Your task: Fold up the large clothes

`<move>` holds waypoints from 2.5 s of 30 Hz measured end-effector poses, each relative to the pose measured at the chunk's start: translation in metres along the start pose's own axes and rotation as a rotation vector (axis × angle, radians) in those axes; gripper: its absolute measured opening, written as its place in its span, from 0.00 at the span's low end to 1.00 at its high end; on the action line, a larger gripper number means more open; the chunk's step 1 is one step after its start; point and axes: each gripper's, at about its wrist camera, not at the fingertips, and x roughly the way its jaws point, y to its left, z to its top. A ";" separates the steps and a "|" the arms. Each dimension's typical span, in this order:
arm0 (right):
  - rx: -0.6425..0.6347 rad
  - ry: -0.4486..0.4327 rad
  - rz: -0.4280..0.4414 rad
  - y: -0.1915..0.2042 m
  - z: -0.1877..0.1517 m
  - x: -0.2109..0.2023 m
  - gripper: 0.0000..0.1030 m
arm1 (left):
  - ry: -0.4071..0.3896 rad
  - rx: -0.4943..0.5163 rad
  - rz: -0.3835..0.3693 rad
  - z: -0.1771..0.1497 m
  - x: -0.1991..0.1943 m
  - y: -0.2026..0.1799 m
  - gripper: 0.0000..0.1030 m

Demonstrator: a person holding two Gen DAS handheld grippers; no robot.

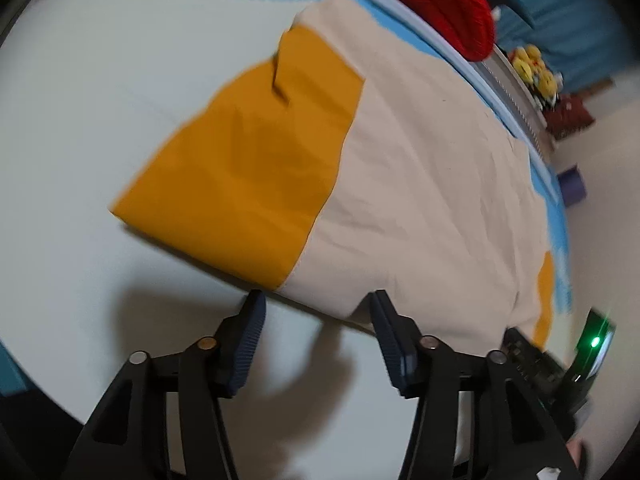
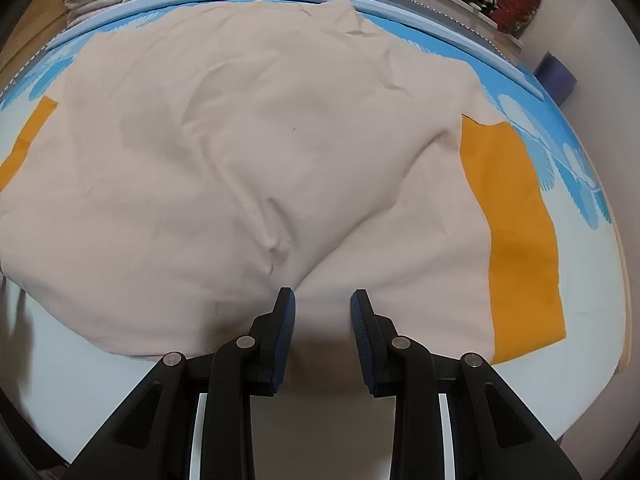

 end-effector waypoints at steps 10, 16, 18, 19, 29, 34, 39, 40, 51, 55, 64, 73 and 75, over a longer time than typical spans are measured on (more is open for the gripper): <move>-0.010 0.003 0.028 -0.005 0.001 0.003 0.30 | -0.059 -0.247 -0.183 0.015 0.010 0.027 0.63; -0.014 0.003 0.041 -0.007 0.002 0.005 0.30 | -0.099 -0.286 -0.208 0.022 0.014 0.027 0.67; -0.013 0.001 0.045 -0.008 0.002 0.006 0.30 | -0.115 -0.287 -0.205 0.025 0.014 0.026 0.67; -0.013 0.000 0.047 -0.009 0.002 0.006 0.30 | -0.125 -0.289 -0.202 0.026 0.015 0.027 0.67; -0.004 -0.004 0.064 -0.013 0.001 0.006 0.30 | -0.166 -0.269 -0.130 0.044 0.022 0.016 0.27; 0.068 -0.047 0.074 -0.021 0.007 -0.004 0.30 | -0.165 -0.147 -0.114 0.051 0.002 0.003 0.12; 0.091 -0.159 0.062 -0.015 0.014 -0.028 0.30 | -0.218 -0.009 -0.097 0.056 -0.039 -0.023 0.10; 0.084 -0.186 0.060 -0.009 0.015 -0.034 0.30 | -0.222 0.029 -0.086 0.055 -0.051 -0.029 0.10; 0.061 0.036 0.303 0.015 0.035 -0.023 0.30 | -0.237 0.380 0.068 0.063 -0.130 -0.074 0.09; 0.045 -0.085 0.287 -0.022 0.057 -0.061 0.30 | -0.272 0.442 0.077 0.048 -0.114 -0.078 0.09; -0.010 -0.384 0.048 -0.115 0.072 -0.119 0.31 | -0.313 0.569 0.109 0.024 -0.087 -0.156 0.08; 0.111 -0.334 0.083 -0.164 0.060 -0.125 0.31 | -0.270 0.842 0.018 -0.042 -0.043 -0.249 0.08; 0.117 -0.334 0.077 -0.172 0.054 -0.126 0.31 | -0.227 0.904 -0.005 -0.058 -0.030 -0.264 0.08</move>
